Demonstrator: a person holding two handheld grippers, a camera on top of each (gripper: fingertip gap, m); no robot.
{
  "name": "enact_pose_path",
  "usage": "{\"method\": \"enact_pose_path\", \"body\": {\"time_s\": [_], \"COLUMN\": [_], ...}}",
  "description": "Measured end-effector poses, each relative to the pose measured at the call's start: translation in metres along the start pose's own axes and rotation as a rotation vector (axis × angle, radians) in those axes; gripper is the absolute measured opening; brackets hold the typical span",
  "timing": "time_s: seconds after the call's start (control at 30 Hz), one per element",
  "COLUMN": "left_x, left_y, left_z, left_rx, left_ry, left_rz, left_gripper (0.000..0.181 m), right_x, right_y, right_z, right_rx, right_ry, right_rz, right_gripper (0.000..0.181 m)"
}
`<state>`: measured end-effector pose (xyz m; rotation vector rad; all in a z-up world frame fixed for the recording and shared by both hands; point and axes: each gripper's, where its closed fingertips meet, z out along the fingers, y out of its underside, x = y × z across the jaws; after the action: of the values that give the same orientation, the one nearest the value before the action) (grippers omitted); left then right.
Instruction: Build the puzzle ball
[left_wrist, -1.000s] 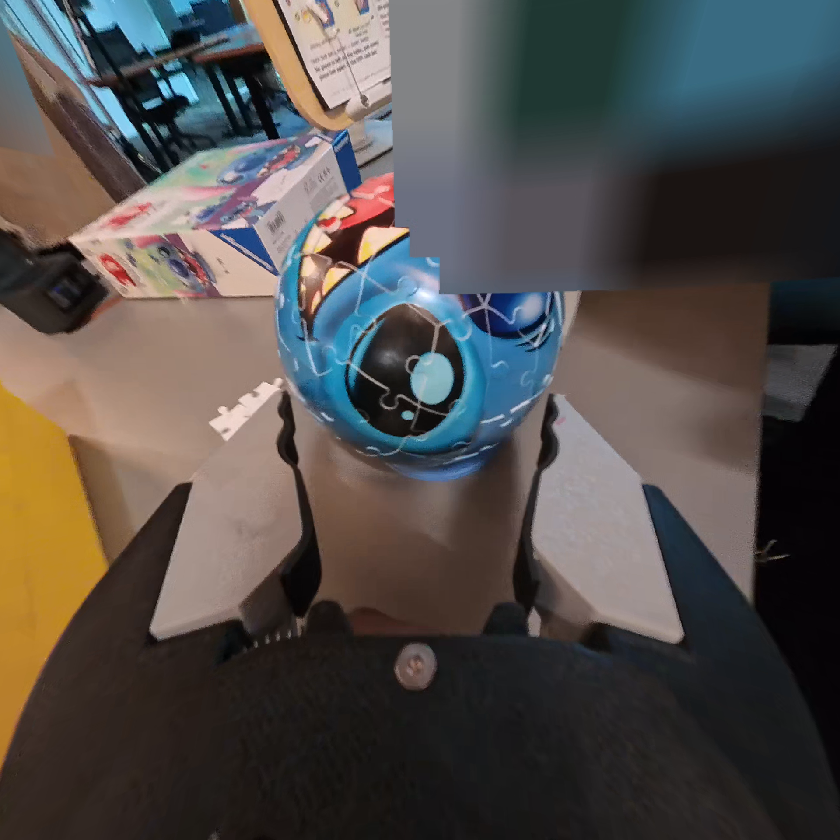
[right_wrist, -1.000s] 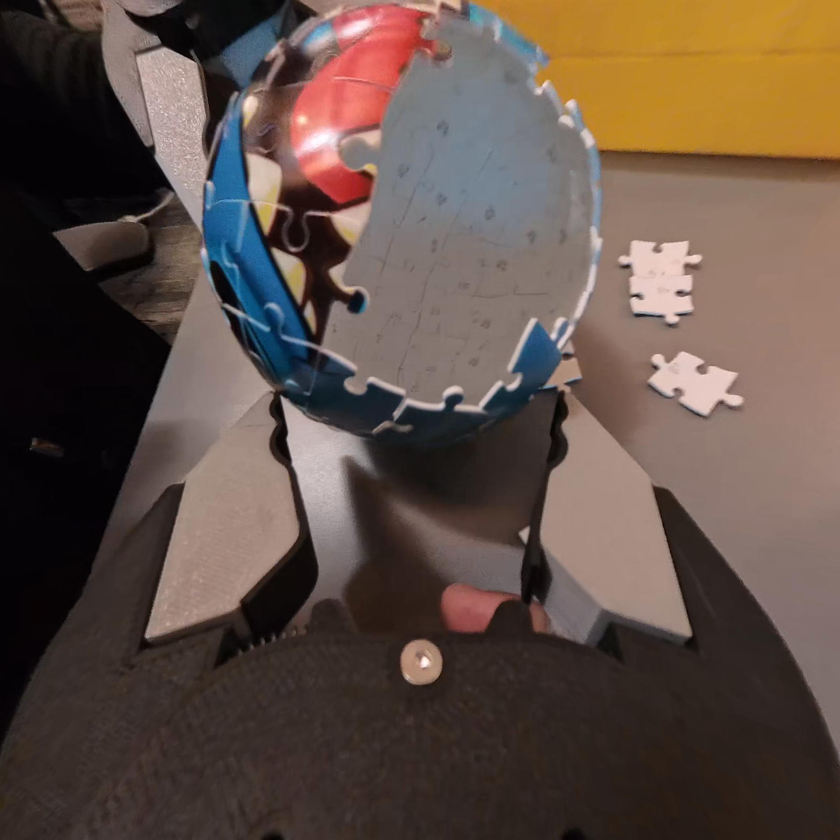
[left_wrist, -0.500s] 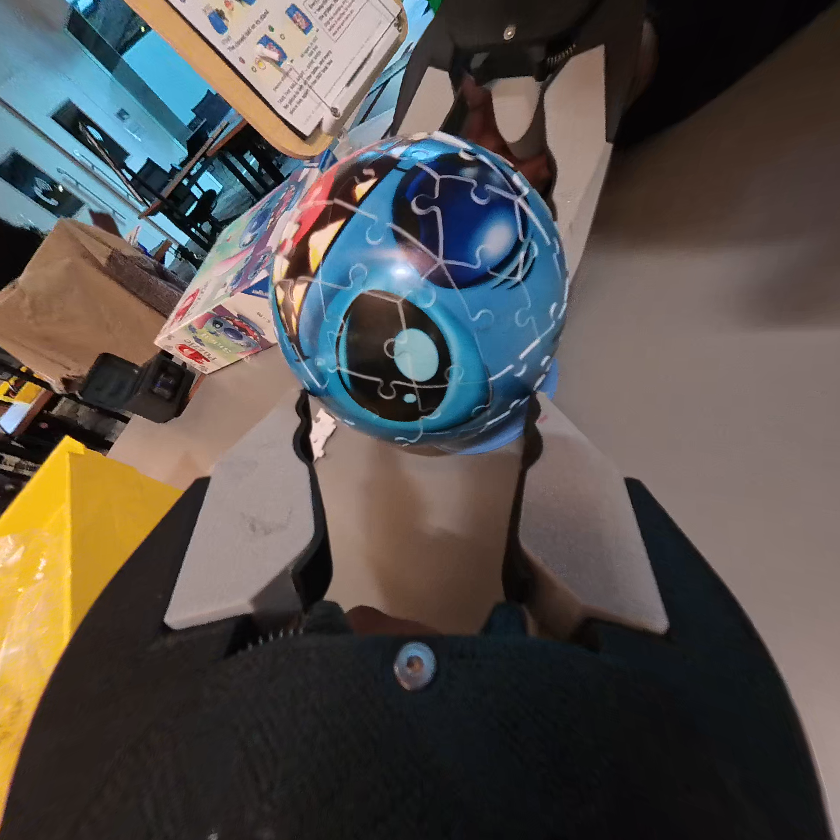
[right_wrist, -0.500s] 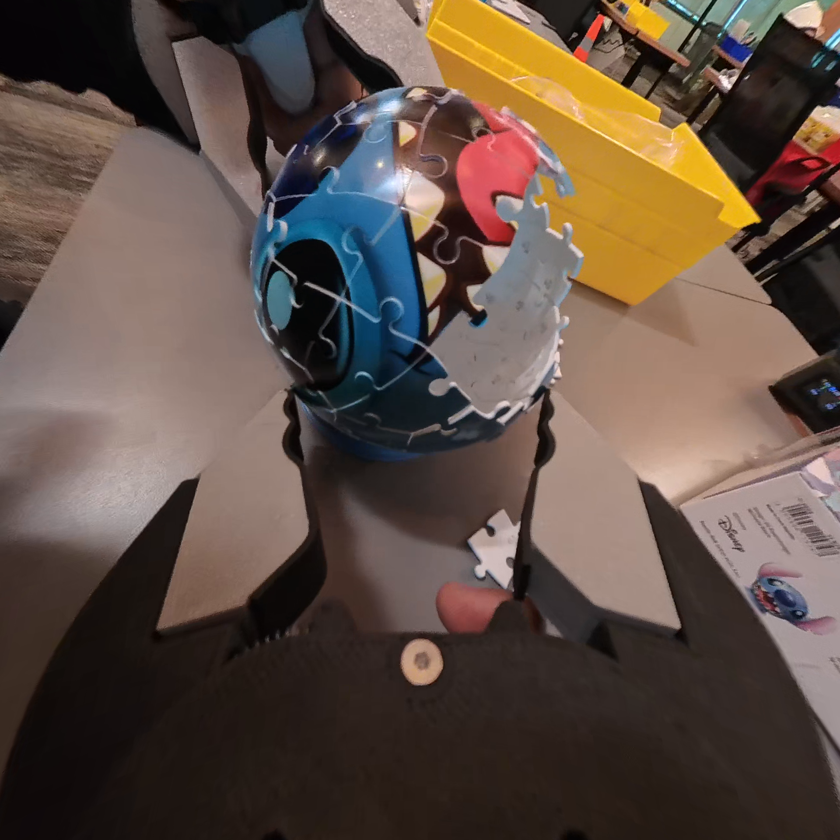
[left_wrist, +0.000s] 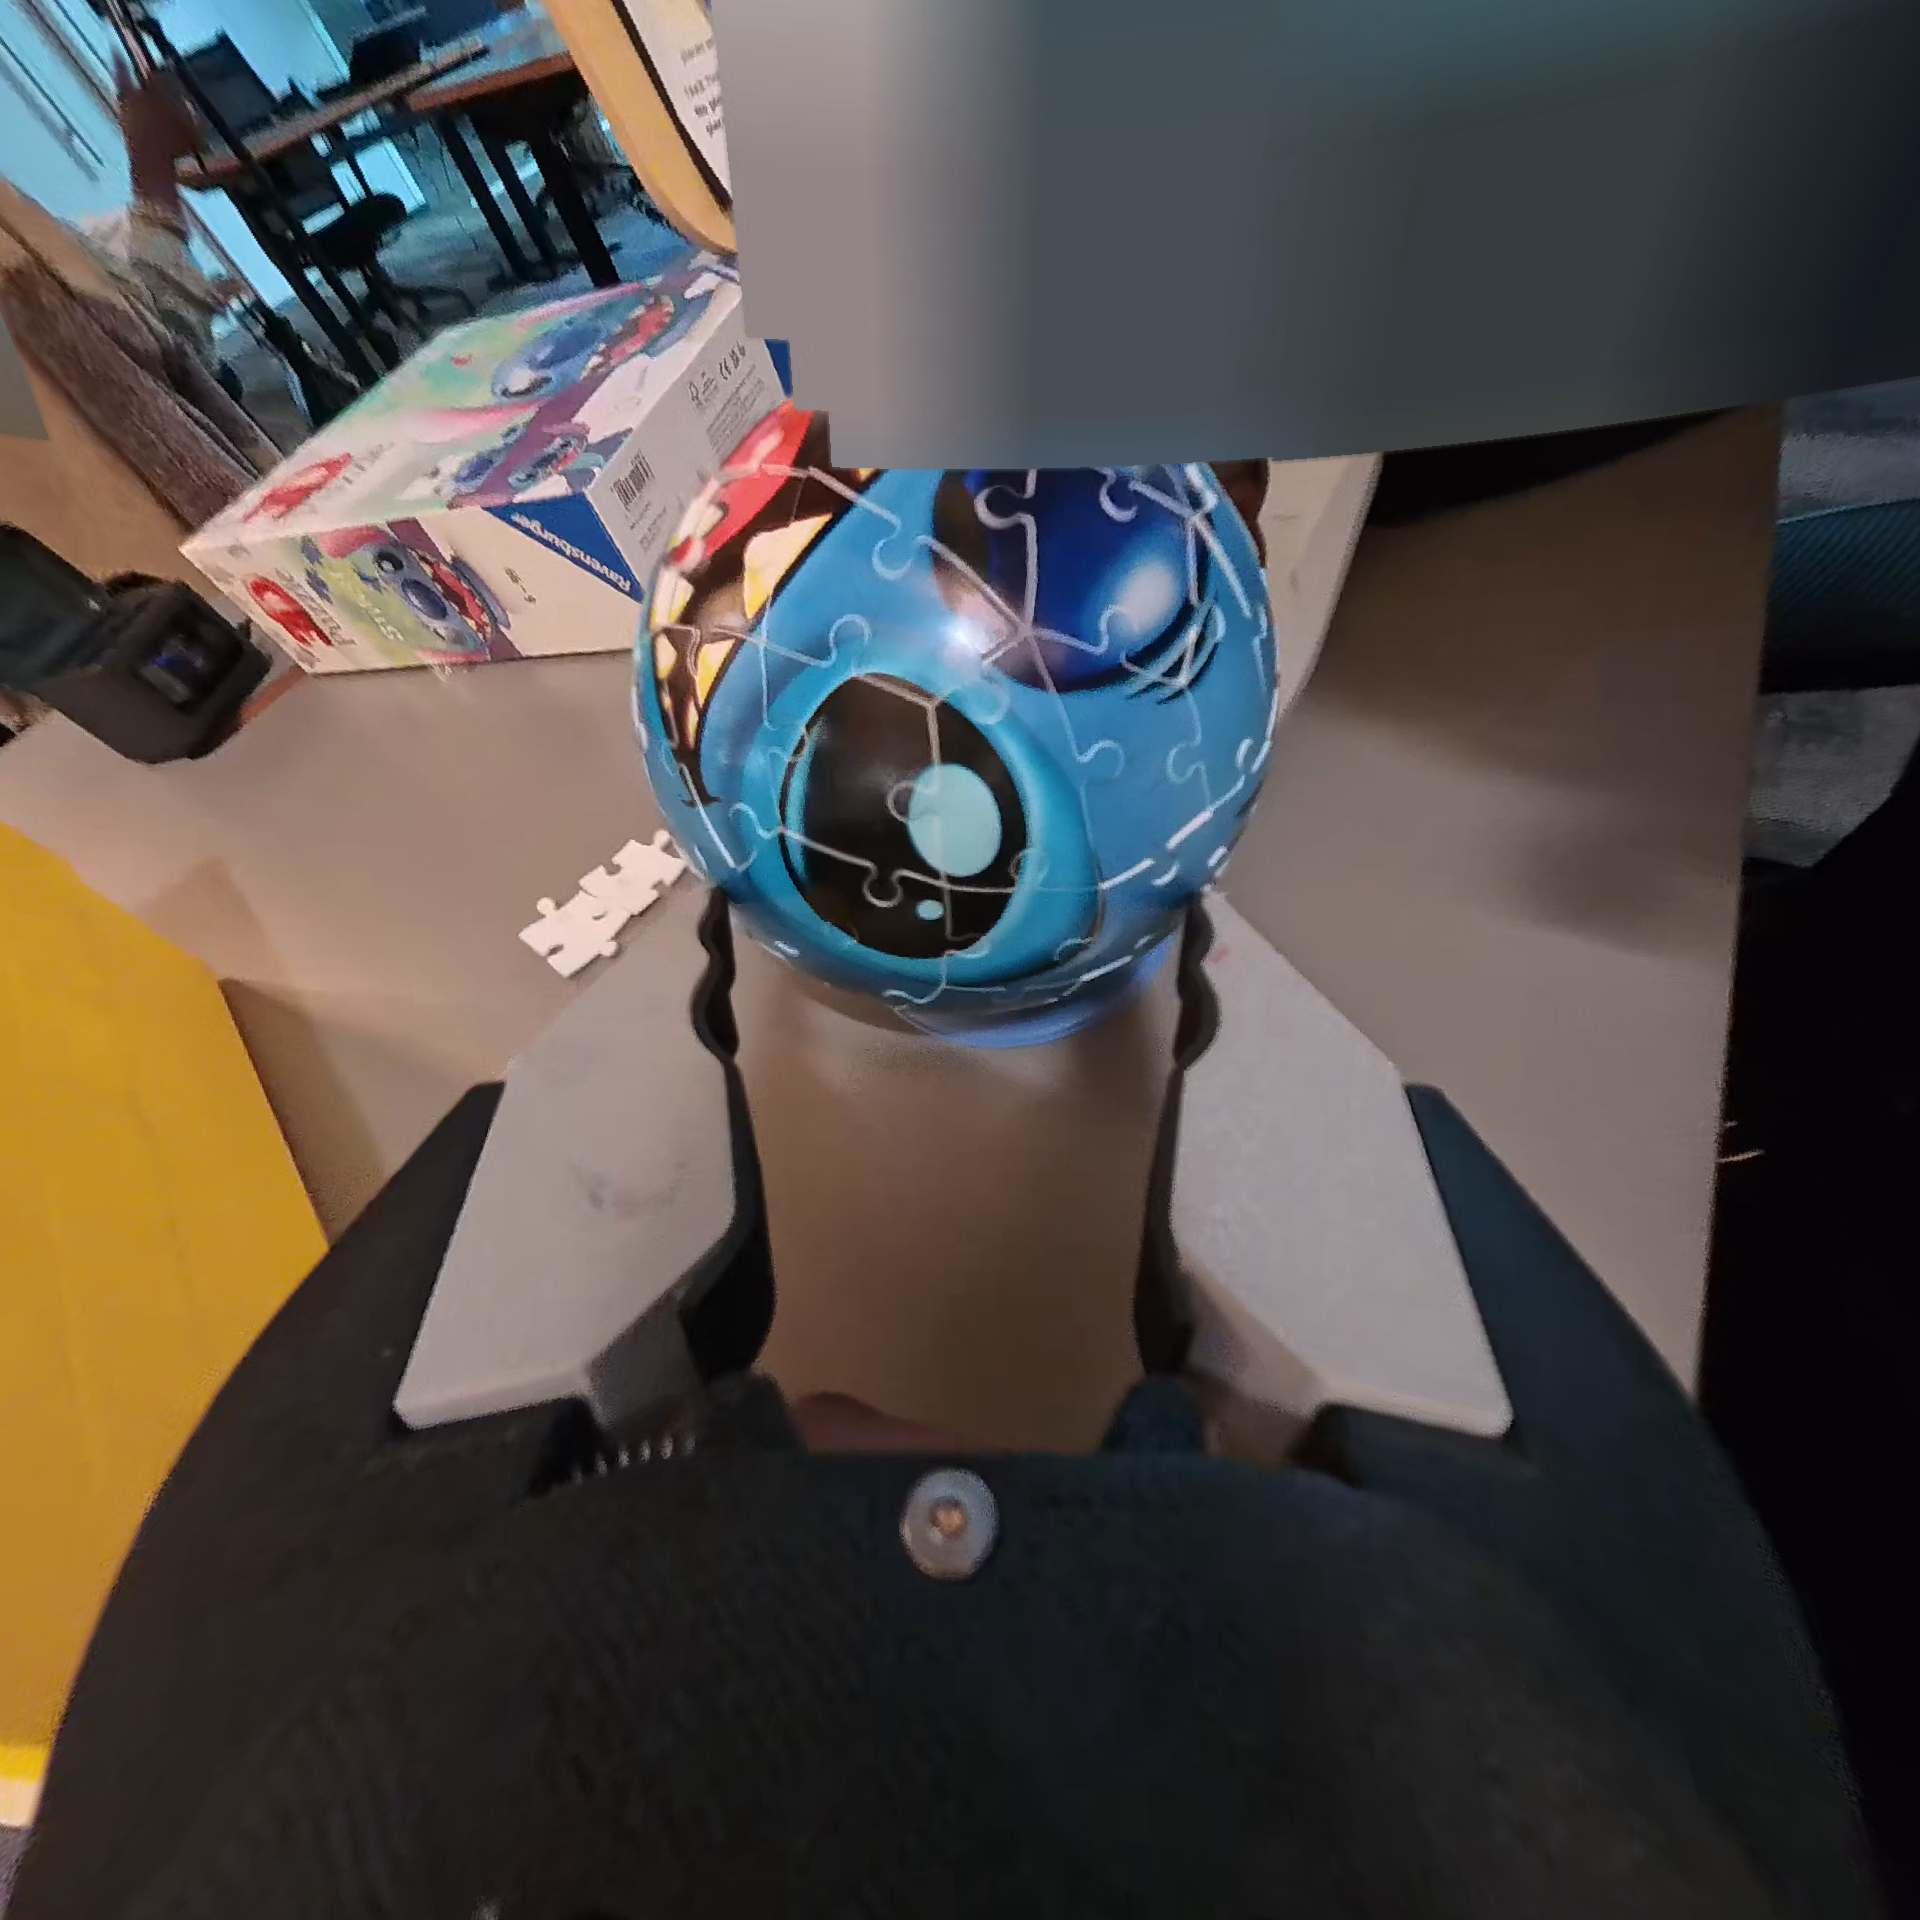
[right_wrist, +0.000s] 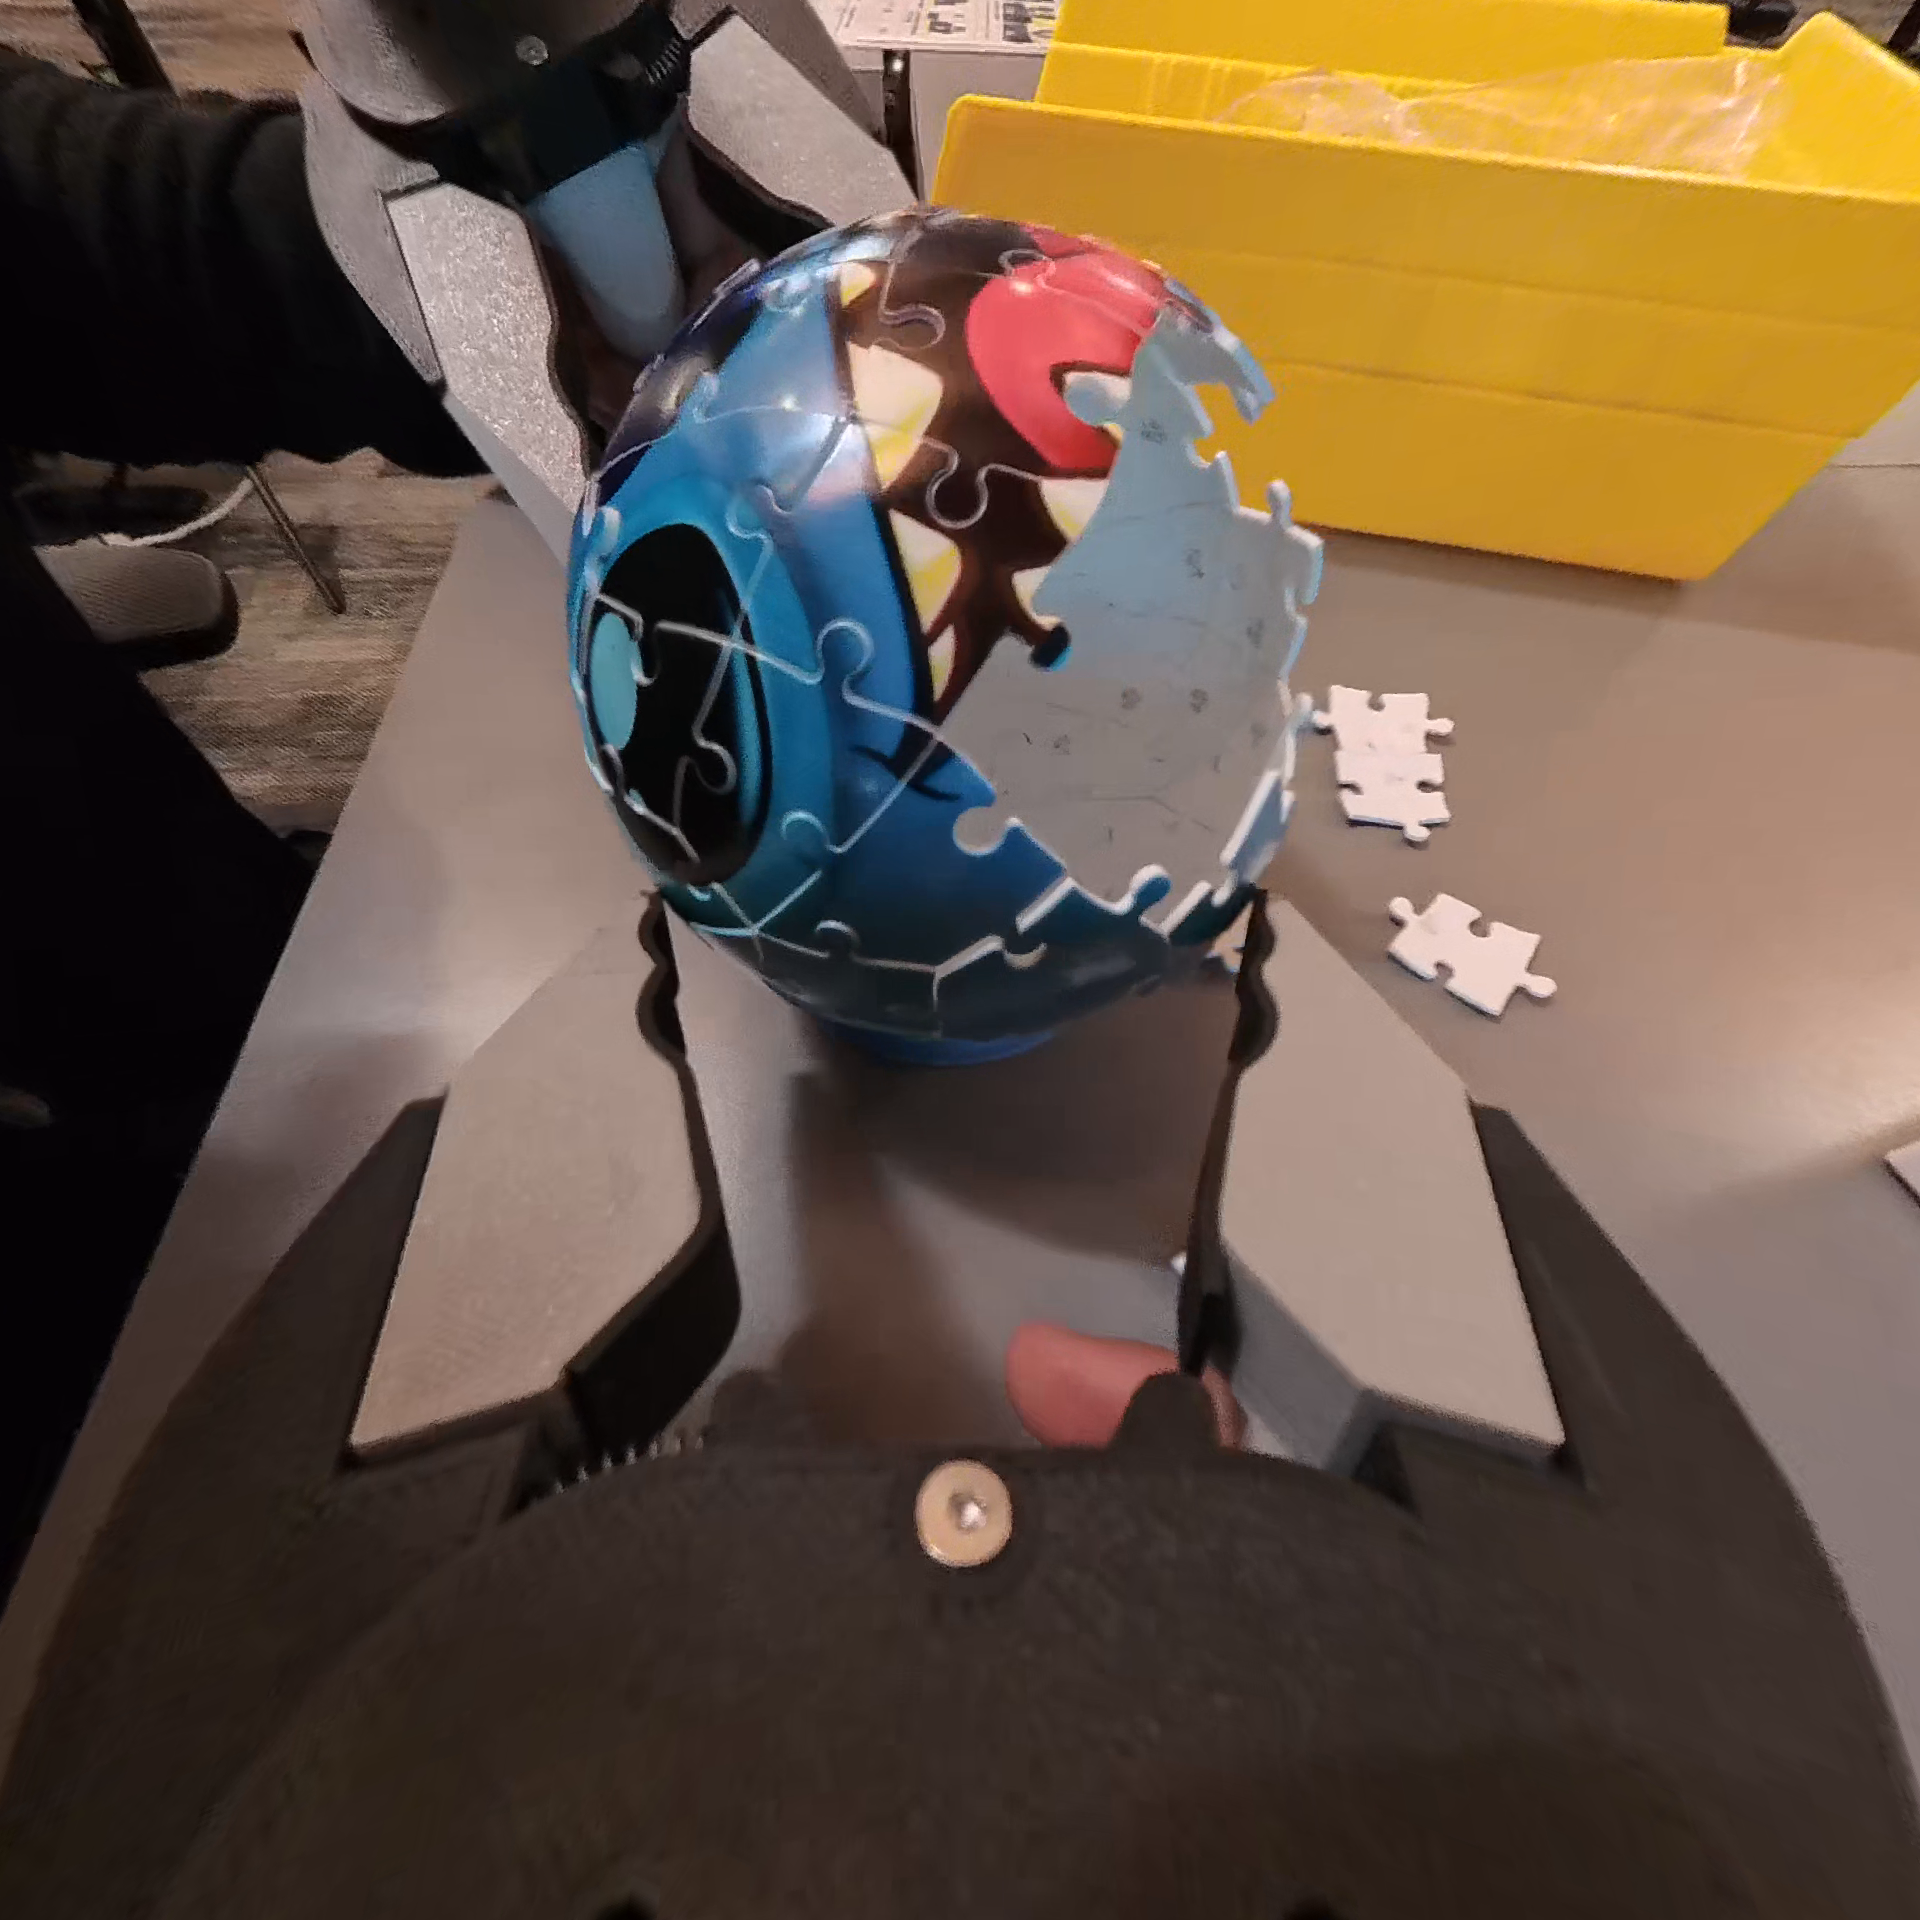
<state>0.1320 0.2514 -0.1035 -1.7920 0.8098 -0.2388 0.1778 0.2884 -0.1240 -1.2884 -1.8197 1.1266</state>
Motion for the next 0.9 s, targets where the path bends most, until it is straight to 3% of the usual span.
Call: {"method": "enact_pose_path", "body": {"time_s": [0.2, 0.5, 0.67, 0.9], "left_x": [0.004, -0.007, -0.013, -0.035], "left_y": [0.002, -0.001, -0.001, -0.016], "left_z": [-0.009, -0.034, -0.042, -0.059], "left_rx": [-0.034, 0.148, 0.170, 0.366], "left_ry": [0.011, -0.129, -0.187, -0.234], "left_rz": [-0.075, -0.050, -0.094, -0.233], "left_gripper": [0.087, 0.094, 0.089, 0.077], "right_x": [-0.003, 0.031, 0.045, 0.060], "right_y": [0.000, -0.001, -0.007, -0.015], "right_z": [0.002, -0.041, -0.049, -0.064], "right_rx": [-0.005, 0.107, 0.157, 0.234], "right_ry": [-0.104, 0.089, 0.170, 0.287], "right_rz": [0.181, 0.023, 0.020, 0.011], "right_gripper": [0.112, 0.119, 0.118, 0.115]}}
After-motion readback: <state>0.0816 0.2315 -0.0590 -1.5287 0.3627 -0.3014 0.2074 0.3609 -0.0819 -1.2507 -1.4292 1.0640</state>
